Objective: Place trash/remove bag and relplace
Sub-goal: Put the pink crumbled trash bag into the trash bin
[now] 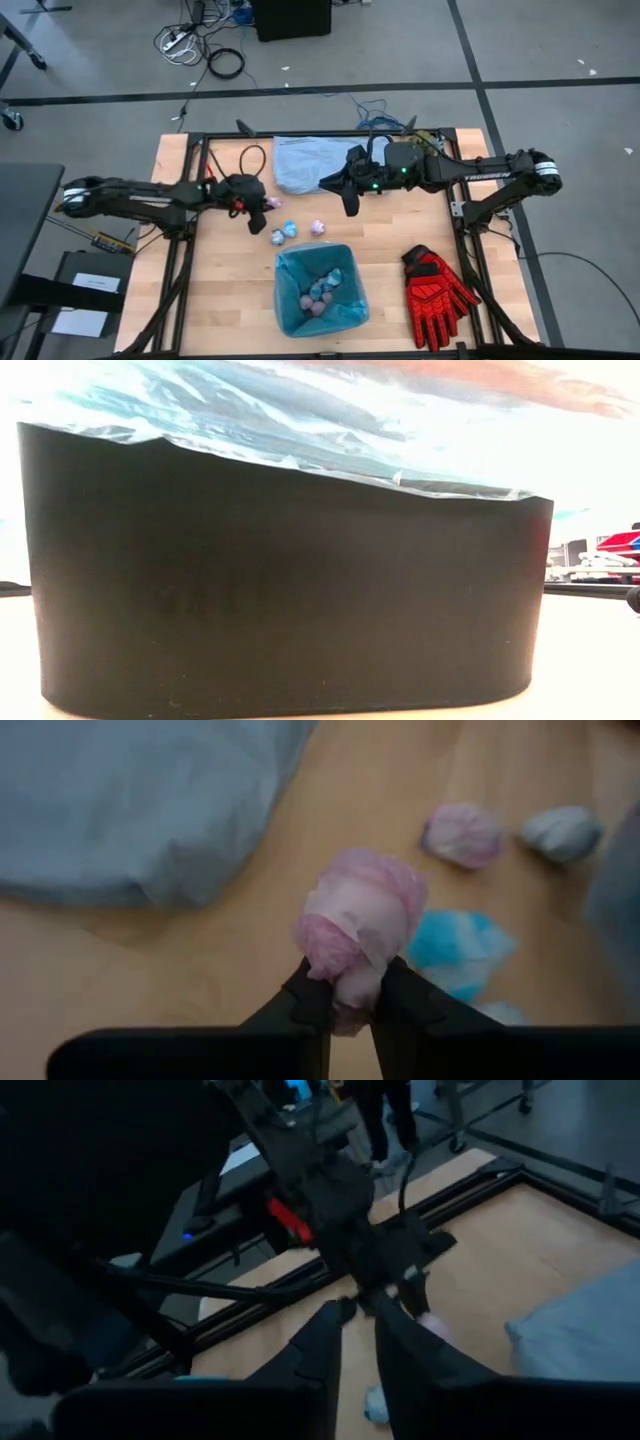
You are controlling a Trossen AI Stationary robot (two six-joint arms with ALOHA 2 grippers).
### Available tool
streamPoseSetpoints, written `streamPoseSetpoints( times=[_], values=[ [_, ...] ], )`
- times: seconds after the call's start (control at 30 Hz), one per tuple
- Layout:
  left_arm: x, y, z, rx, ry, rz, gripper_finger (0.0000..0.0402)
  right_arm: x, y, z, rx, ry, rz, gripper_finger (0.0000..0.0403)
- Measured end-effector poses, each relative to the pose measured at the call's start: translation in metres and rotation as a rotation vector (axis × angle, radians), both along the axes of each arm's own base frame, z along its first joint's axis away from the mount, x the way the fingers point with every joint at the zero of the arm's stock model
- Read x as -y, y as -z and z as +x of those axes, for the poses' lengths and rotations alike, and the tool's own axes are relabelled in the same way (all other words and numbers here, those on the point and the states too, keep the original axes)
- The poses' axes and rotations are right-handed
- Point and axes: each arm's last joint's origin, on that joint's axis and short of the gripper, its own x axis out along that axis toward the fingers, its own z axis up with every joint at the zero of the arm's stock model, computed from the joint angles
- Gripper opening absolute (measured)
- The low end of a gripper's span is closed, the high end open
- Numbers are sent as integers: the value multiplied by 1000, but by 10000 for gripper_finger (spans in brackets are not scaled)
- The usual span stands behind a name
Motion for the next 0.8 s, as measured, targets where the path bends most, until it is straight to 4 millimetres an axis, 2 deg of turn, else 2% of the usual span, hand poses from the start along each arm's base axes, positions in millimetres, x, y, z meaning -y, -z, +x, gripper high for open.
streamPoseSetpoints(
  times=[0.17,0.3,0.43,0.57,0.8],
  values=[
    [5,-75,-5,91,66,82,57,3,2,0,-18,-56,-22,5],
    [15,-131,-6,155,122,93,57,2,2,0,-21,-90,-23,4],
    [27,-173,1,220,220,64,52,-7,2,0,-19,-181,-14,1],
    [46,-196,20,246,354,16,50,-16,3,-1,-26,-245,-13,3],
    [83,-199,60,208,558,-89,49,-24,-1,-8,-29,-273,-25,3]
  ],
)
